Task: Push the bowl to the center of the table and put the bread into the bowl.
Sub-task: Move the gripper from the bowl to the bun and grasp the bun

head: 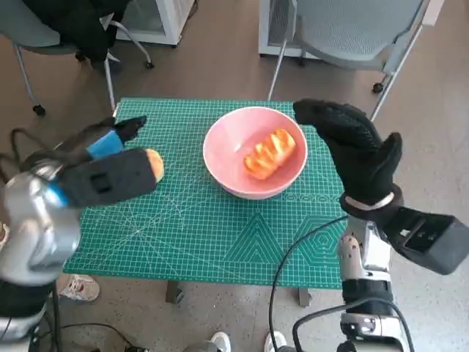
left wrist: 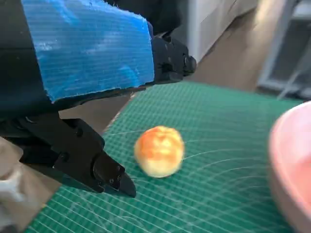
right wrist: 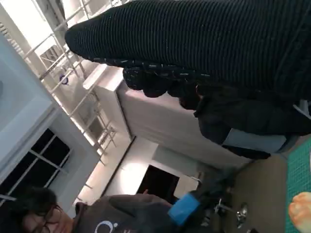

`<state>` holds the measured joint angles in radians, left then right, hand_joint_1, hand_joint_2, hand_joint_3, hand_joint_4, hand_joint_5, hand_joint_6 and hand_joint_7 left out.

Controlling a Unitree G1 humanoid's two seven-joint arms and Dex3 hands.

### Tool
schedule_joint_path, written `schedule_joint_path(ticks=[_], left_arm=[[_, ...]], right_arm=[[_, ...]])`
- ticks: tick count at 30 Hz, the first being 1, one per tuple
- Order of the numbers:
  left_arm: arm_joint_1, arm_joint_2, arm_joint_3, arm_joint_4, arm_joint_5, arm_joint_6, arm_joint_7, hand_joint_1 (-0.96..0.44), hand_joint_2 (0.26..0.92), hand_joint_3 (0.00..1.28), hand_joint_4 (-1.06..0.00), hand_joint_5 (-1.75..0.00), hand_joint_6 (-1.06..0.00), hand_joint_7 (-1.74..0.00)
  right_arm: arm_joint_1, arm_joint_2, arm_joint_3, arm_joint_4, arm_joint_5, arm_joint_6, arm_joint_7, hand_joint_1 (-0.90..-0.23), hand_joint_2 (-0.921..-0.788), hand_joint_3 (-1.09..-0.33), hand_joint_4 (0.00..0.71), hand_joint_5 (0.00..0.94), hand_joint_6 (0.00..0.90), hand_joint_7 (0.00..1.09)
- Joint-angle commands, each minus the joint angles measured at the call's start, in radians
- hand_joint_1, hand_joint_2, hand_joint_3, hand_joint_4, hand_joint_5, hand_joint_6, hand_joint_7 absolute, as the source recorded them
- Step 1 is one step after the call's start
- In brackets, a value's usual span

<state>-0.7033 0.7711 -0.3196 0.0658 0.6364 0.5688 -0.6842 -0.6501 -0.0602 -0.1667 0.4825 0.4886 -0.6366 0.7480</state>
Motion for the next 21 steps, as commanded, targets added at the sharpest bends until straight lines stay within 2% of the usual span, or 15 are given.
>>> schedule_joint_path(ticks=[1,9,21], left_arm=[[-0.093,-0.025,-0.062,0.140,0.053,-0.037,-0.004,-0.18,0.703,0.01,0.00,0.00,-0.13,0.00],[-0.209,-0.079,-0.146,0.372,0.113,-0.072,-0.013,-0.29,0.702,0.01,0.00,0.00,-0.12,0.00],[-0.315,-0.175,-0.198,0.628,0.147,-0.109,0.026,-0.31,0.700,0.00,0.00,0.00,-0.12,0.00]], right_arm=[[0.009,-0.006,-0.007,0.011,0.006,0.012,0.011,-0.679,-0.921,-0.834,0.057,0.003,0.000,0.28],[0.014,-0.012,-0.013,0.008,0.010,0.020,0.018,-0.683,-0.921,-0.832,0.057,0.003,0.000,0.28],[0.020,-0.016,-0.015,0.007,0.013,0.027,0.022,-0.695,-0.921,-0.813,0.058,0.002,-0.001,0.27]])
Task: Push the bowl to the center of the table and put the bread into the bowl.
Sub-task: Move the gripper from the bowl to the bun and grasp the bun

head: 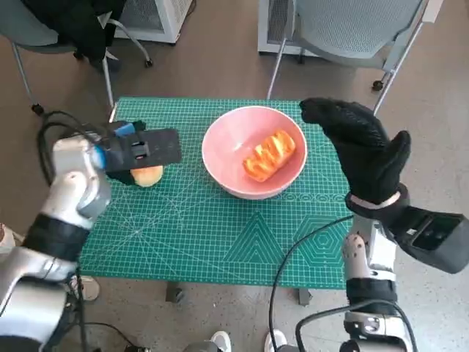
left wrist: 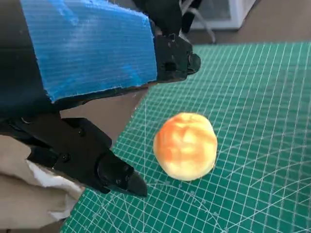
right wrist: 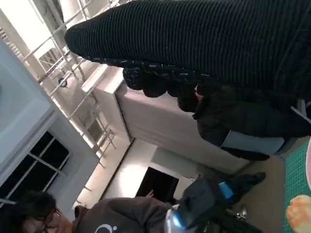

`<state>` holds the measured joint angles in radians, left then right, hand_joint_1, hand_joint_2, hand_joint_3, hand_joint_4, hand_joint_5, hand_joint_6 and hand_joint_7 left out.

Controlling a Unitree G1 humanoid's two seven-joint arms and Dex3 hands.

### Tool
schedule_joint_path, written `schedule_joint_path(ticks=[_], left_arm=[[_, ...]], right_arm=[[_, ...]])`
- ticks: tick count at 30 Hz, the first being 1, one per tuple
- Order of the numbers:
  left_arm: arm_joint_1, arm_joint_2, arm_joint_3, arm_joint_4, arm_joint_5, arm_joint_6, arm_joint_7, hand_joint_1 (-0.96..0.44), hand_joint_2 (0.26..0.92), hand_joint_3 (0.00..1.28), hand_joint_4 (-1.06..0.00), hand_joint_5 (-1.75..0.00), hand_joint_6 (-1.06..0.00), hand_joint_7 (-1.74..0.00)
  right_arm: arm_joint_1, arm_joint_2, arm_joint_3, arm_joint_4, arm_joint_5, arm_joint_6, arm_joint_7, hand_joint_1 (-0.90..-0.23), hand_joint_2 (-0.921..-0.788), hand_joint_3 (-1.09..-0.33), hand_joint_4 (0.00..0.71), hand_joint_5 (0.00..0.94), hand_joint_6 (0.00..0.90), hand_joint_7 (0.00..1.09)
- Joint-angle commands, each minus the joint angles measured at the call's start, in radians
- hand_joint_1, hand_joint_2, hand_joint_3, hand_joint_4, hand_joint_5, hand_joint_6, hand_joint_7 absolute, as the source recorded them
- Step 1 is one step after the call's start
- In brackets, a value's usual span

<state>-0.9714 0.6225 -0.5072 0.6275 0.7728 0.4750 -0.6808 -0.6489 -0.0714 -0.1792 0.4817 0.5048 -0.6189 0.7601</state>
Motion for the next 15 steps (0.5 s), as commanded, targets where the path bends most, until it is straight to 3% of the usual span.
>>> schedule_joint_path(ticks=[1,15], left_arm=[[-0.053,-0.035,-0.011,0.084,0.011,-0.019,0.031,-0.31,0.700,0.00,0.00,0.00,-0.12,0.00],[-0.133,-0.136,-0.027,0.356,0.003,-0.102,0.157,-0.29,0.696,0.00,0.00,0.00,-0.13,0.00]], right_arm=[[0.018,-0.005,-0.003,0.009,-0.004,0.009,0.009,-0.695,-0.921,-0.812,0.058,0.002,-0.001,0.27],[0.022,-0.006,0.000,0.000,-0.008,0.015,0.002,-0.695,-0.921,-0.811,0.059,0.001,0.000,0.25]])
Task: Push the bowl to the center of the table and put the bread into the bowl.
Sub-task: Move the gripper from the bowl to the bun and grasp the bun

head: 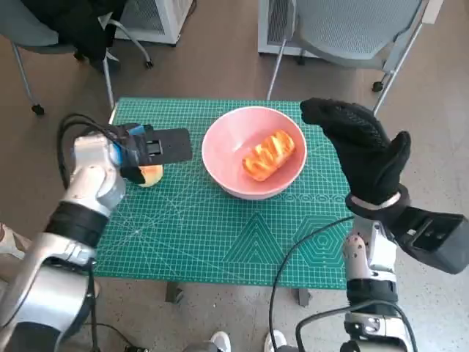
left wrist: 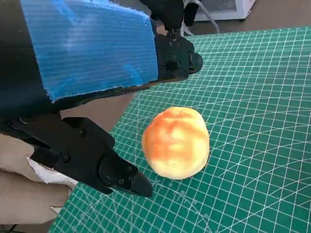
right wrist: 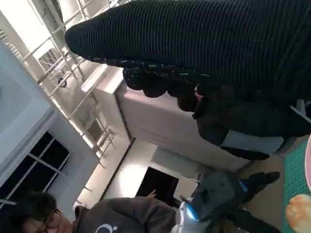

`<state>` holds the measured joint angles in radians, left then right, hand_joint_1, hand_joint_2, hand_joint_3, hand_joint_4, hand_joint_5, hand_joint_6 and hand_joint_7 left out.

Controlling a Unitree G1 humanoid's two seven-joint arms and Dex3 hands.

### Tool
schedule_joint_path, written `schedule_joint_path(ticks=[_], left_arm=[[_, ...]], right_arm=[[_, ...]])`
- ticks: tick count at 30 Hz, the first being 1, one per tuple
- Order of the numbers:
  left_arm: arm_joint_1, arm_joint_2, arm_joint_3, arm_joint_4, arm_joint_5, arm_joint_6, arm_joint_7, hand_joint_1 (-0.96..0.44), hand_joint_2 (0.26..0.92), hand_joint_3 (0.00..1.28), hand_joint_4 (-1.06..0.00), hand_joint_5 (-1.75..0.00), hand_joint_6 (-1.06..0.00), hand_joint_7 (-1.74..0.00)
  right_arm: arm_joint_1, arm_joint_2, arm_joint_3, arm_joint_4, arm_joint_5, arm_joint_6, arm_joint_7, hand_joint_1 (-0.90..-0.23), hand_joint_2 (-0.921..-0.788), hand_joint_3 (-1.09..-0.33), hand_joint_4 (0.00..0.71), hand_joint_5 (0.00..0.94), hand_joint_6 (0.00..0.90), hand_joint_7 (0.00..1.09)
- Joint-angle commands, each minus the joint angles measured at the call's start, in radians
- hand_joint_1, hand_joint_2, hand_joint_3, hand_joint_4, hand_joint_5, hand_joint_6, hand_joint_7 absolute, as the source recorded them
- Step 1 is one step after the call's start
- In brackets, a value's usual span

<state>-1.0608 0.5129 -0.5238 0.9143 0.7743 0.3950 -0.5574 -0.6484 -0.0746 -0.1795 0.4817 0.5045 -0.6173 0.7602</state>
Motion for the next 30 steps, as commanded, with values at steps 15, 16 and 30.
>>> schedule_joint_path(ticks=[15,16,30], left_arm=[[-0.081,-0.089,-0.029,0.245,-0.007,-0.084,0.108,-0.24,0.687,0.00,0.00,0.00,-0.14,-0.01],[-0.080,-0.091,-0.029,0.252,-0.009,-0.088,0.113,-0.24,0.686,0.00,0.00,0.00,-0.14,-0.01],[-0.070,-0.107,-0.033,0.319,-0.014,-0.128,0.150,-0.25,0.685,0.00,0.00,0.00,-0.15,-0.01]], right_arm=[[0.036,-0.008,0.001,-0.024,-0.017,0.020,-0.008,-0.699,-0.921,-0.810,0.059,0.001,0.000,0.25],[0.038,-0.008,0.001,-0.026,-0.018,0.019,-0.010,-0.700,-0.921,-0.809,0.059,0.001,0.000,0.25],[0.052,-0.026,-0.005,-0.043,-0.019,0.030,-0.010,-0.707,-0.921,-0.799,0.062,0.002,0.008,0.26]])
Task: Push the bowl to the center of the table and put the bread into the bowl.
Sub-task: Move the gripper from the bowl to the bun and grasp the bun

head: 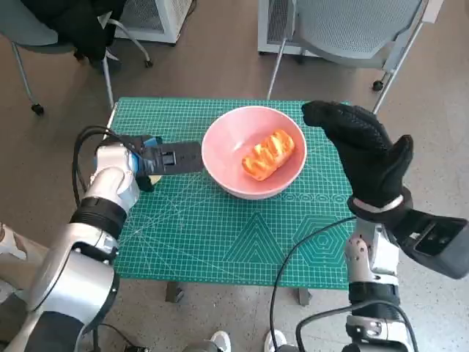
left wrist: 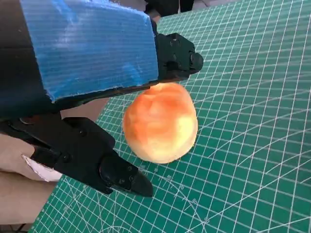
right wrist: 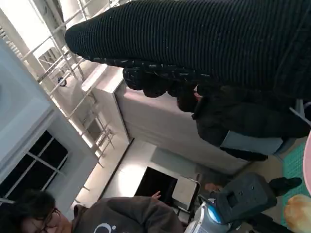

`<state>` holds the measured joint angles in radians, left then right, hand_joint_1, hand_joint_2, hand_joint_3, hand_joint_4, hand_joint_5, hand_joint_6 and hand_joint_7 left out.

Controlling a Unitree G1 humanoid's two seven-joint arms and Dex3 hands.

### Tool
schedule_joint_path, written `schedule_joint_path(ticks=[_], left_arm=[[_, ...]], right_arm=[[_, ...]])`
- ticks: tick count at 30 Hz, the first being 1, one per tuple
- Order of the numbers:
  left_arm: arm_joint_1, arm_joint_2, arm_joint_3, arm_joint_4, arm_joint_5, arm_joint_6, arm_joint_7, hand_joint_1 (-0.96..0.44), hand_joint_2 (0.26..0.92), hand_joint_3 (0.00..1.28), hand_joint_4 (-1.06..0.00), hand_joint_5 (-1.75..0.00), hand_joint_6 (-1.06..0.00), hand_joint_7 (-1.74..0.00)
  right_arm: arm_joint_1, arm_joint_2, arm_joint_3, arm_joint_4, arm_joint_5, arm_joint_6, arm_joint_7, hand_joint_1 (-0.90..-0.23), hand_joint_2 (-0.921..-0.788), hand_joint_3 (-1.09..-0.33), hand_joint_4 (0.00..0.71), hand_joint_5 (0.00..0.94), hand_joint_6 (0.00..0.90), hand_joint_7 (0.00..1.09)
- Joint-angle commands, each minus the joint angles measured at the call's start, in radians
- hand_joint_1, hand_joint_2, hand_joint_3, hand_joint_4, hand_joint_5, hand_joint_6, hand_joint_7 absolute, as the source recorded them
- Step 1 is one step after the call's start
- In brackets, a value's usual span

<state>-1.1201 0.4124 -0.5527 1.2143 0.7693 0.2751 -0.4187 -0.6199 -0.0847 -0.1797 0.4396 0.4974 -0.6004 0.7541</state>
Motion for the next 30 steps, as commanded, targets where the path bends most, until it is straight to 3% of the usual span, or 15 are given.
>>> schedule_joint_path(ticks=[1,8,10,11,13,14,15,16,19,20,21,23,26,30], left_arm=[[-0.010,-0.007,-0.003,0.020,-0.010,-0.008,0.011,-0.25,0.685,0.00,0.00,0.00,-0.15,-0.01],[-0.014,-0.012,-0.001,0.047,-0.013,-0.017,0.012,-0.26,0.689,0.00,0.00,0.00,-0.15,0.00],[-0.015,-0.013,0.006,0.056,-0.019,-0.013,0.014,-0.23,0.694,0.00,-0.04,-0.02,-0.14,0.00],[-0.016,-0.014,0.009,0.059,-0.023,-0.011,0.016,-0.19,0.702,0.01,-0.12,-0.22,-0.14,0.00],[-0.015,-0.017,0.023,0.066,-0.034,0.002,0.039,-0.12,0.707,0.02,-0.14,-0.66,-0.15,0.00],[-0.014,-0.019,0.027,0.069,-0.039,0.007,0.051,-0.05,0.713,0.04,-0.20,-1.05,-0.17,-0.01],[-0.011,-0.020,0.029,0.070,-0.042,0.015,0.070,0.02,0.719,0.05,-0.29,-1.30,-0.20,-0.02],[-0.009,-0.022,0.030,0.071,-0.044,0.020,0.083,0.07,0.734,0.07,-0.42,-1.46,-0.25,-0.04],[0.004,-0.026,0.024,0.074,-0.039,0.039,0.129,0.13,0.767,0.10,-0.62,-1.65,-0.39,-0.10],[0.007,-0.028,0.020,0.075,-0.037,0.045,0.139,0.19,0.705,0.26,-0.63,-1.61,-0.43,-0.13],[0.010,-0.030,0.014,0.078,-0.031,0.052,0.144,0.28,0.584,0.54,-0.67,-1.55,-0.46,-0.19],[0.013,-0.032,0.004,0.082,-0.024,0.059,0.150,0.36,0.496,0.75,-0.71,-1.49,-0.45,-0.32],[0.018,-0.029,-0.011,0.083,-0.015,0.052,0.158,0.40,0.507,0.76,-0.74,-1.38,-0.46,-0.49],[0.019,-0.020,-0.022,0.077,-0.013,0.039,0.159,0.40,0.608,0.60,-0.73,-1.29,-0.52,-0.69]], right_arm=[[0.024,-0.017,-0.005,-0.001,-0.011,0.013,-0.004,-0.707,-0.921,-0.799,0.062,0.002,0.010,0.26],[0.029,-0.023,-0.005,-0.005,-0.012,0.012,-0.004,-0.708,-0.921,-0.794,0.071,0.005,0.020,0.25],[0.029,-0.025,-0.006,-0.004,-0.011,0.012,-0.003,-0.708,-0.921,-0.794,0.071,0.005,0.021,0.25],[0.029,-0.026,-0.006,-0.004,-0.010,0.012,-0.003,-0.708,-0.921,-0.794,0.071,0.005,0.022,0.25],[0.030,-0.028,-0.006,-0.004,-0.011,0.011,-0.003,-0.708,-0.921,-0.794,0.072,0.005,0.023,0.25],[0.030,-0.028,-0.006,-0.004,-0.012,0.011,-0.004,-0.708,-0.921,-0.793,0.072,0.005,0.023,0.25],[0.030,-0.029,-0.006,-0.005,-0.012,0.011,-0.004,-0.708,-0.921,-0.793,0.072,0.005,0.024,0.25],[0.030,-0.030,-0.006,-0.006,-0.012,0.012,-0.004,-0.708,-0.921,-0.792,0.073,0.005,0.025,0.25],[0.031,-0.032,-0.006,-0.009,-0.011,0.014,-0.005,-0.707,-0.921,-0.792,0.073,0.004,0.026,0.24],[0.030,-0.032,-0.007,-0.008,-0.010,0.014,-0.005,-0.707,-0.921,-0.792,0.073,0.004,0.027,0.24],[0.030,-0.032,-0.007,-0.008,-0.010,0.015,-0.005,-0.706,-0.921,-0.792,0.073,0.004,0.027,0.24],[0.029,-0.032,-0.006,-0.008,-0.011,0.015,-0.006,-0.705,-0.921,-0.791,0.074,0.004,0.028,0.24],[0.026,-0.032,-0.006,-0.006,-0.012,0.016,-0.007,-0.705,-0.921,-0.792,0.074,0.004,0.030,0.24],[0.023,-0.030,-0.004,-0.005,-0.015,0.017,-0.010,-0.704,-0.921,-0.793,0.074,0.003,0.031,0.24]])
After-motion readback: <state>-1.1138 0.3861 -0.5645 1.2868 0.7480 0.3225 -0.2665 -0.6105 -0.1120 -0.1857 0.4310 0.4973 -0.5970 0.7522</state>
